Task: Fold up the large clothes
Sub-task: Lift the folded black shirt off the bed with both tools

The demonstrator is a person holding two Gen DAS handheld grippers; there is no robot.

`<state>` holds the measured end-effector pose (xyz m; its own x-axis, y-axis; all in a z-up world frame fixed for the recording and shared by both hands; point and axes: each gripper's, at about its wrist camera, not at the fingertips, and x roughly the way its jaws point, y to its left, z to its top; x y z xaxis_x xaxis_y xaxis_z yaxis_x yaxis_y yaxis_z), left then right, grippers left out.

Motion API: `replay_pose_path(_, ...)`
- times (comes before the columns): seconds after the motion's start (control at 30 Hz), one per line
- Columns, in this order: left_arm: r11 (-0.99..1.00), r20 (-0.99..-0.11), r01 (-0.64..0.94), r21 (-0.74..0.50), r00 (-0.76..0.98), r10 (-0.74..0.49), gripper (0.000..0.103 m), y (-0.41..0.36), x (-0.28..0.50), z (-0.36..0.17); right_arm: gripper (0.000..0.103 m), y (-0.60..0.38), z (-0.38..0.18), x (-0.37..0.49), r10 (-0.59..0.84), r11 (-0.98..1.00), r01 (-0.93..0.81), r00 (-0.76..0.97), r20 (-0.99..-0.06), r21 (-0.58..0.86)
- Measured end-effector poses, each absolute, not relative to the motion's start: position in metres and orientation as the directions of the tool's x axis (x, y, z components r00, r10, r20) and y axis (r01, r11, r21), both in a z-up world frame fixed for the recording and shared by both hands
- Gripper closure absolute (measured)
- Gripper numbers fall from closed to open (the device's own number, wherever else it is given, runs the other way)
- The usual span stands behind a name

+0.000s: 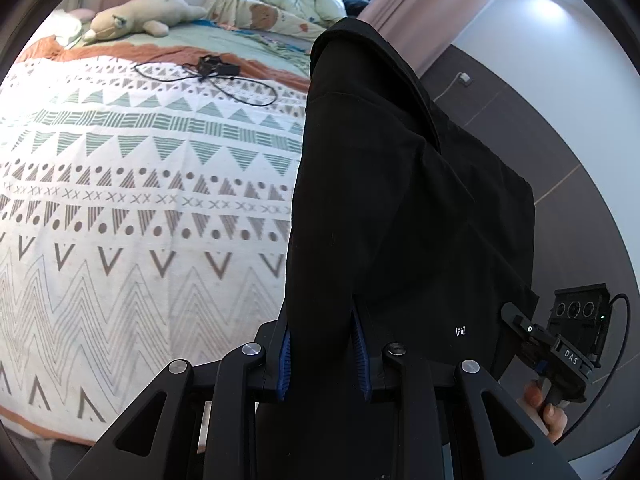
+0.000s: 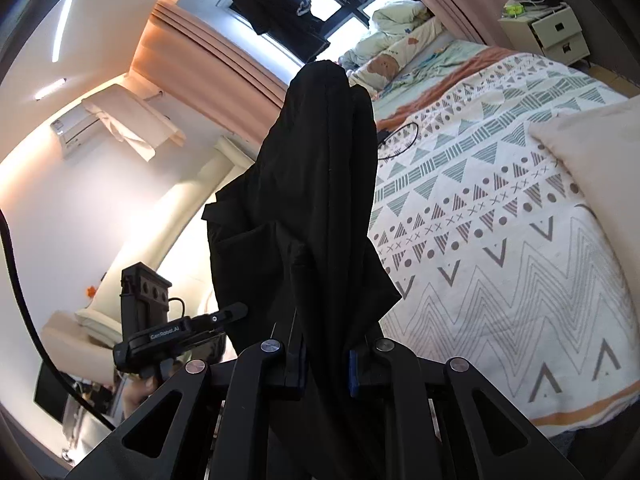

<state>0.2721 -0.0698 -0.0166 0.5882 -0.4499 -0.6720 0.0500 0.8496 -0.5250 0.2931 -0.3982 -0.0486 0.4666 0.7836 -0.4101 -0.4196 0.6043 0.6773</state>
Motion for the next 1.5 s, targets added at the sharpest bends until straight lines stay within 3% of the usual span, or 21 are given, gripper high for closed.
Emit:
replay_pose_path(0.6, 0.832, -0.622, 0.206, -0.515, 0.578, -0.528, 0.076, -0.216, 0.278, 0.021, 0.087, -0.531, 0.005, 0.29, 0.707, 0.688, -0.442, 0.585, -0.397, 0.575)
replay_pose_path(1.2, 0.785, -0.638, 0.297, -0.544, 0.46, -0.617, 0.076, -0.376, 0.376, 0.011, 0.087, -0.645, 0.041, 0.369, 0.573, 0.803, -0.353, 0.679, -0.46, 0.48)
replay_pose_path(1.5, 0.766, -0.662, 0.322, -0.556, 0.386, -0.642, 0.076, -0.427, 0.425, -0.006, 0.087, -0.673, 0.029, 0.414, 0.518, 0.832, -0.271, 0.691, -0.504, 0.483)
